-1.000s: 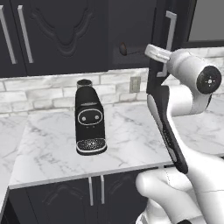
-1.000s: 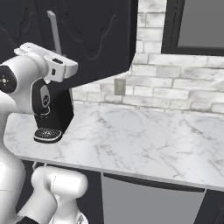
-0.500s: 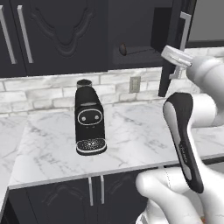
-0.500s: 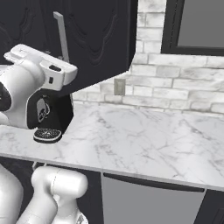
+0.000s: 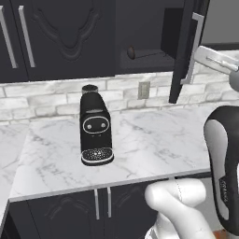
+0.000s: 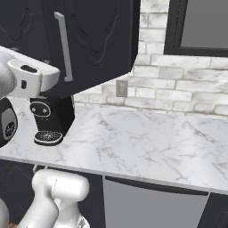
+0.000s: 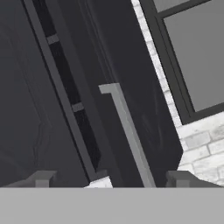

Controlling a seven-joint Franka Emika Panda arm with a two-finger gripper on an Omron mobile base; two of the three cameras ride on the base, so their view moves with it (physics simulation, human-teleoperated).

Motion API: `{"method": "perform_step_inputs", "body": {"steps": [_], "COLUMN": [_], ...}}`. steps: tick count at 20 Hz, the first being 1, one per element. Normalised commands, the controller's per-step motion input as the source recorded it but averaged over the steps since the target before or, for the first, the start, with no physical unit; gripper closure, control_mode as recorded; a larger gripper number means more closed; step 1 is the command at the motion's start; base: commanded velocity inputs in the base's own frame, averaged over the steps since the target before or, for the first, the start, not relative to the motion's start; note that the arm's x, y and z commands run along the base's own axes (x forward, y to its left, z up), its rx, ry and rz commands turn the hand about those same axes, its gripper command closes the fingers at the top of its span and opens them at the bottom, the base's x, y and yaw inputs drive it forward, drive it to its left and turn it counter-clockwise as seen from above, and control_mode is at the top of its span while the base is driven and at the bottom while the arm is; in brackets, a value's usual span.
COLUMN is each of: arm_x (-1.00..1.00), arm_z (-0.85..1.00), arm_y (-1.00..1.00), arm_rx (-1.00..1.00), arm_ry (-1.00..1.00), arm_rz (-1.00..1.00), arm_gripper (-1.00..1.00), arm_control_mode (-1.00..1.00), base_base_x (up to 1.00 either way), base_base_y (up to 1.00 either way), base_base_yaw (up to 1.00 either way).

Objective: Open the cabinet and move the ladle to the pot. Then close the cabinet.

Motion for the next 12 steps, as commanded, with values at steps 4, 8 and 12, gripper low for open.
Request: {"method": "perform_step_inputs", "body": {"steps": [4, 8, 12], "arm_x": [-0.01, 0.08, 0.23], "arm_z": [0.0, 0.0, -0.16], "arm_y": [0.89, 0.83, 0.45], "arm_rx": [-0.42, -0.62, -0.71], "arm_ry": [0.23, 0.3, 0.47], "arm_rz": [-0.13, -0.03, 0.01], "arm_gripper": [-1.0, -1.0, -1.0], "arm_control_mode": [-1.0, -1.0, -1.0], "base_base_x": [0.0, 0.0, 0.0], "base_base_y": [0.0, 0.0, 0.0], "base_base_yaw": [0.0, 0.0, 0.0]}}
